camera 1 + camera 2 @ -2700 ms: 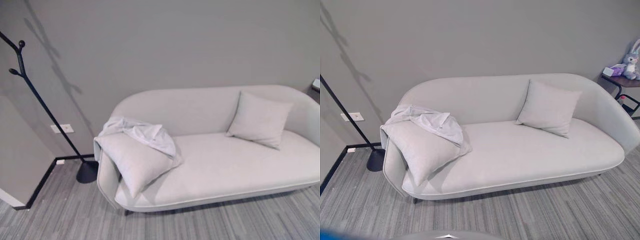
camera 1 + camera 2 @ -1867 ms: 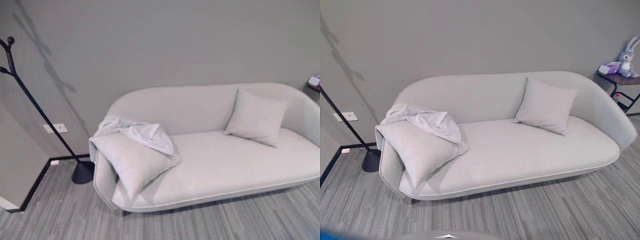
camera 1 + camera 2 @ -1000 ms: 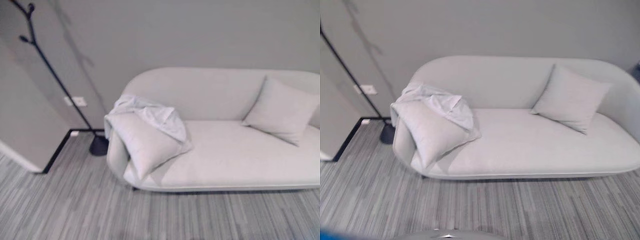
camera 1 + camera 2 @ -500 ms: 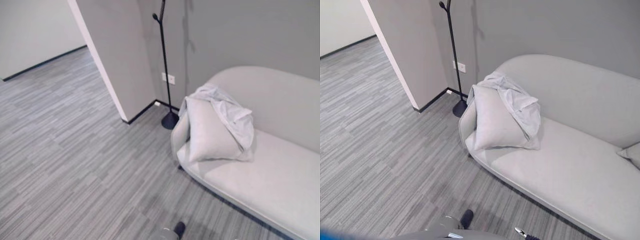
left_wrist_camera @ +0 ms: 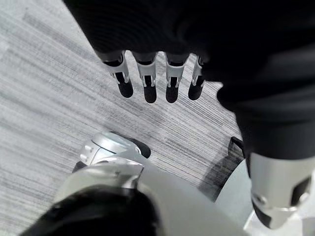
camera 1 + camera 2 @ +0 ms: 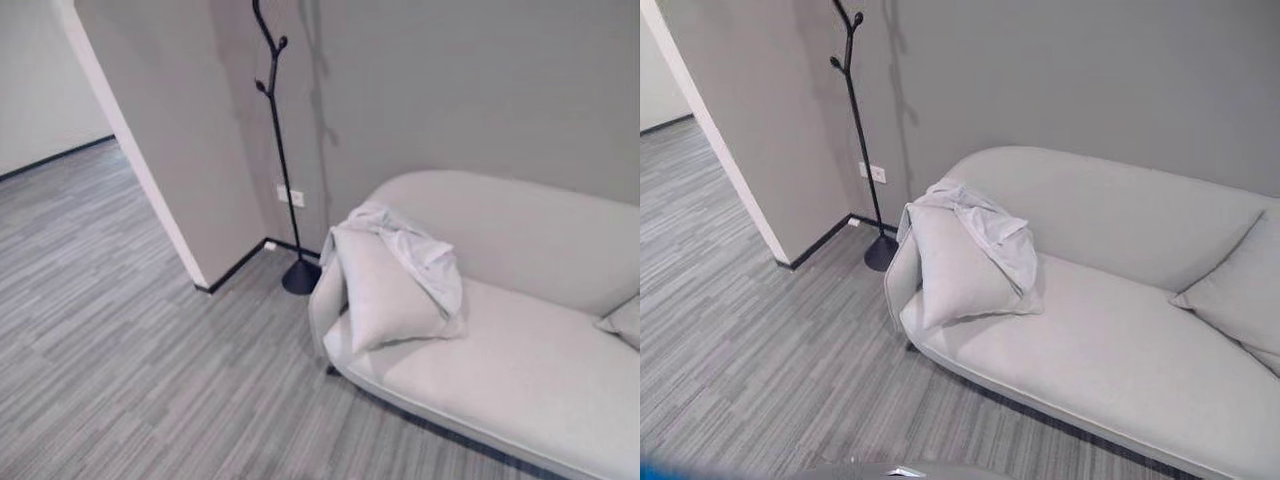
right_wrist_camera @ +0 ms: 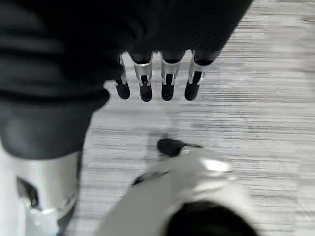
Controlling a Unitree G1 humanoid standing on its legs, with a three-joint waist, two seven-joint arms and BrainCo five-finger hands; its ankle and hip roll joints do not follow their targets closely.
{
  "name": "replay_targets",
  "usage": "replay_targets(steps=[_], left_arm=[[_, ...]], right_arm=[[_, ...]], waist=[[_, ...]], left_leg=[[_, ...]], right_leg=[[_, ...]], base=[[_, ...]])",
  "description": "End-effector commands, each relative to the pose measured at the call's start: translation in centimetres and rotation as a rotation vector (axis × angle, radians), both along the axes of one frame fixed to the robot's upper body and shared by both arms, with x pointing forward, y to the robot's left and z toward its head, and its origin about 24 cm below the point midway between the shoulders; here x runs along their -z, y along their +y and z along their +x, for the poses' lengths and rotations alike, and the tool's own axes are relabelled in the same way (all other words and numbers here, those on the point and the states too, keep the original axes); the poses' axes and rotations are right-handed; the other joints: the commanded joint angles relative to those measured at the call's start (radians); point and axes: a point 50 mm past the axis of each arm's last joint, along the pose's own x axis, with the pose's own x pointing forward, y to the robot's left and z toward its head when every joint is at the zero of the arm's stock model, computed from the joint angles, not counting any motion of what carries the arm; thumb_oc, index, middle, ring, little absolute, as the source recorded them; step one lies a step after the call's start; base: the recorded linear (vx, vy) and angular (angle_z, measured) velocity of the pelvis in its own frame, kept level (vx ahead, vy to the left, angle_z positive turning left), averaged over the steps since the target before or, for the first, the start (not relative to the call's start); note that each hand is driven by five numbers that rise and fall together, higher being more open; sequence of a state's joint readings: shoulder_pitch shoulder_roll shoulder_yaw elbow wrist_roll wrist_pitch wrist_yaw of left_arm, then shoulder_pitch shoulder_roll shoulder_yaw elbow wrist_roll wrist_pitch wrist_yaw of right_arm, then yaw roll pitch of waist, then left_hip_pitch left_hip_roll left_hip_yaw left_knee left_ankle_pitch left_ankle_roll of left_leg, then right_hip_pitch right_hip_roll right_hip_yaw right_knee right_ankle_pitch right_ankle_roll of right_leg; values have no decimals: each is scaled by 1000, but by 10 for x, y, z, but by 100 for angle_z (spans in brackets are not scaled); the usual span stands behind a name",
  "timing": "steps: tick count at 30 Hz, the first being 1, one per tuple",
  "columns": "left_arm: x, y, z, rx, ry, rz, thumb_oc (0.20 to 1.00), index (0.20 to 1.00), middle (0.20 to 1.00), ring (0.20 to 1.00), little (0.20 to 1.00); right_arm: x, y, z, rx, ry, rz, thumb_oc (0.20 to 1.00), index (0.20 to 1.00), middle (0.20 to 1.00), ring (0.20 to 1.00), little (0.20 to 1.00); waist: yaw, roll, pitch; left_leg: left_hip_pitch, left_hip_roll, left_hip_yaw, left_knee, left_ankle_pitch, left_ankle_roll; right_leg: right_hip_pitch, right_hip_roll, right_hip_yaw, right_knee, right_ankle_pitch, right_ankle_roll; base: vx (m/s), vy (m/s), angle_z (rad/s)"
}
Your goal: Hang the clothes on the sofa on the clothes rack.
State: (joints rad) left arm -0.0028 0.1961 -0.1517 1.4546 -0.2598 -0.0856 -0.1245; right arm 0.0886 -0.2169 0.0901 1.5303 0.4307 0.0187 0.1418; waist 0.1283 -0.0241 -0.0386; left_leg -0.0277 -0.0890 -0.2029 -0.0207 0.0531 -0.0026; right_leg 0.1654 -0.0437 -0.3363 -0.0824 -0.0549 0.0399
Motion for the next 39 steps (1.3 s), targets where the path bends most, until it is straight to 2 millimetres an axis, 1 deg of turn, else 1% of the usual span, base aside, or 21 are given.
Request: replay_targets(steps=[1, 3, 4, 6, 7, 8, 9, 10, 12, 13, 15, 16, 20, 23, 24, 28, 31, 32, 33, 35, 39], left_arm=[[2, -7, -11, 25, 47, -12, 1000, 1000, 1000, 1000, 1000], [2, -5, -14, 27, 57, -6, 1000, 1000, 1000, 1000, 1000], [2, -5, -14, 27, 57, -6, 1000, 1000, 1000, 1000, 1000], [2, -5, -15, 30, 61, -5, 1000, 1000, 1000, 1000, 1000], [2, -4, -15, 30, 64, -4, 1000, 1000, 1000, 1000, 1000], [2, -4, -18, 32, 76, -3, 1000, 1000, 1000, 1000, 1000], [2, -4, -15, 38, 70, 4, 1000, 1000, 1000, 1000, 1000], [1, -3, -13, 46, 65, 5, 1000, 1000, 1000, 1000, 1000], [1, -3, -12, 46, 65, 5, 1000, 1000, 1000, 1000, 1000], [1, -3, -7, 81, 56, 7, 1000, 1000, 1000, 1000, 1000], [1, -4, -1, 124, 48, 11, 1000, 1000, 1000, 1000, 1000], [0, -8, 8, 196, 36, 16, 1000, 1000, 1000, 1000, 1000], [0, -18, 23, 320, 12, 11, 1000, 1000, 1000, 1000, 1000], [0, -21, 25, 404, 29, 19, 1000, 1000, 1000, 1000, 1000], [0, -16, 24, 396, 34, 32, 1000, 1000, 1000, 1000, 1000], [0, -10, 14, 380, 60, 51, 1000, 1000, 1000, 1000, 1000], [0, -5, 10, 385, 65, 73, 1000, 1000, 1000, 1000, 1000], [-1, -6, 17, 413, 41, 78, 1000, 1000, 1000, 1000, 1000], [-1, -6, 17, 413, 42, 78, 1000, 1000, 1000, 1000, 1000], [-1, -8, 22, 442, 12, 78, 1000, 1000, 1000, 1000, 1000], [-2, -6, 26, 465, -1, 94, 1000, 1000, 1000, 1000, 1000]], right_arm=[[-1, -1, -1, -9, 22, -4, 1000, 1000, 1000, 1000, 1000], [0, -2, 6, -14, 1, 3, 1000, 1000, 1000, 1000, 1000], [-1, -2, 7, -14, 1, 3, 1000, 1000, 1000, 1000, 1000], [0, -2, 19, -34, -38, 5, 1000, 1000, 1000, 1000, 1000], [0, 0, 20, -39, -44, 9, 1000, 1000, 1000, 1000, 1000], [1, 4, 23, -60, -56, 22, 1000, 1000, 1000, 1000, 1000], [2, 5, 24, -47, -58, 24, 1000, 1000, 1000, 1000, 1000], [2, 5, 25, -43, -63, 23, 1000, 1000, 1000, 1000, 1000], [1, 5, 25, -43, -63, 23, 1000, 1000, 1000, 1000, 1000], [2, 6, 27, -37, -67, 22, 1000, 1000, 1000, 1000, 1000], [2, 7, 29, -46, -68, 26, 1000, 1000, 1000, 1000, 1000], [3, 12, 29, -40, -65, 40, 1000, 1000, 1000, 1000, 1000], [3, 13, 28, -9, -57, 35, 1000, 1000, 1000, 1000, 1000], [2, 10, 30, 2, -52, 25, 1000, 1000, 1000, 1000, 1000], [1, 7, 37, 3, -71, 14, 1000, 1000, 1000, 1000, 1000], [0, 3, 48, -75, -92, 3, 1000, 1000, 1000, 1000, 1000], [0, 3, 55, -140, -117, -4, 1000, 1000, 1000, 1000, 1000], [-1, 1, 64, -194, -144, -19, 1000, 1000, 1000, 1000, 1000], [-1, 1, 64, -194, -144, -20, 1000, 1000, 1000, 1000, 1000], [-4, 0, 86, -293, -214, -46, 1000, 1000, 1000, 1000, 1000], [-7, 1, 101, -360, -254, -66, 1000, 1000, 1000, 1000, 1000]], waist=[[14, 19, -50], [5, 35, -26], [6, 35, -25], [-8, 52, 9], [-9, 57, 14], [-15, 67, 31], [-22, 59, 37], [-24, 48, 38], [-25, 50, 34], [-23, 22, 36], [-32, -3, 42], [-60, -21, 60], [-96, -31, 83], [-106, -41, 66], [-118, -39, 37], [-132, -34, 13], [-142, -43, 5], [-141, -50, 1], [-140, -49, 1], [-138, -62, -2], [-129, -82, 8]], left_leg=[[-13, -39, -28, -67, 1, 1], [24, -50, -30, -67, -15, 26], [24, -50, -29, -67, -15, 27], [48, -62, -39, -67, -16, 44], [53, -57, -41, -67, -17, 48], [65, -41, -50, -67, -18, 54], [70, -37, -58, -67, -19, 45], [68, -38, -55, -67, -21, 38], [64, -37, -56, -67, -20, 38], [50, -44, -46, -67, -23, 21], [49, -50, -46, -67, -35, 13], [60, -57, -54, -67, -49, 14], [90, -53, -70, -67, -78, 11], [111, -47, -66, -67, -111, 12], [142, -19, -37, -67, -145, -4], [166, 12, -32, -67, -169, -19], [186, 44, -56, -67, -181, -38], [196, 72, -61, -67, -190, -48], [197, 73, -61, -67, -191, -48], [220, 128, -38, -67, -192, -65], [200, 153, 7, 18, -196, -79]], right_leg=[[-16, -83, 102, 28, 1, 80], [-75, -129, 134, 186, 22, 81], [-77, -130, 136, 191, 20, 82], [-127, -162, 149, 300, 77, 78], [-148, -167, 149, 344, 75, 72], [-216, -146, 152, 412, 55, 50], [-243, -94, 168, 399, 6, 28], [-240, -61, 183, 344, -1, 34], [-241, -59, 182, 338, 4, 34], [-236, -12, 191, 220, 21, 50], [-279, 18, 197, 117, 86, 63], [-345, 45, 222, 55, 153, 85], [-372, 61, 253, 0, 201, 110], [-338, 51, 273, -5, 191, 81], [-308, 55, 275, -5, 182, 71], [-274, 67, 284, -3, 169, 63], [-248, 81, 301, -2, 157, 54], [-238, 91, 305, 0, 144, 48], [-237, 92, 305, 1, 144, 48], [-214, 121, 327, 4, 114, 33], [-197, 133, 341, 11, 98, 27]], base=[[39, 371, -6], [-3, 303, -4], [-16, 207, -1], [-16, 248, 11], [-11, 272, 21], [25, 174, 23], [45, 101, 36], [41, -7, 51], [30, -30, 55], [83, -65, 41], [154, -70, 48], [158, -36, 57], [214, -23, 61], [310, -14, 59], [406, -22, 2], [349, -20, -29], [252, -69, 1], [273, -85, 16], [326, -114, 39], [239, -93, 35], [122, -57, -12]])
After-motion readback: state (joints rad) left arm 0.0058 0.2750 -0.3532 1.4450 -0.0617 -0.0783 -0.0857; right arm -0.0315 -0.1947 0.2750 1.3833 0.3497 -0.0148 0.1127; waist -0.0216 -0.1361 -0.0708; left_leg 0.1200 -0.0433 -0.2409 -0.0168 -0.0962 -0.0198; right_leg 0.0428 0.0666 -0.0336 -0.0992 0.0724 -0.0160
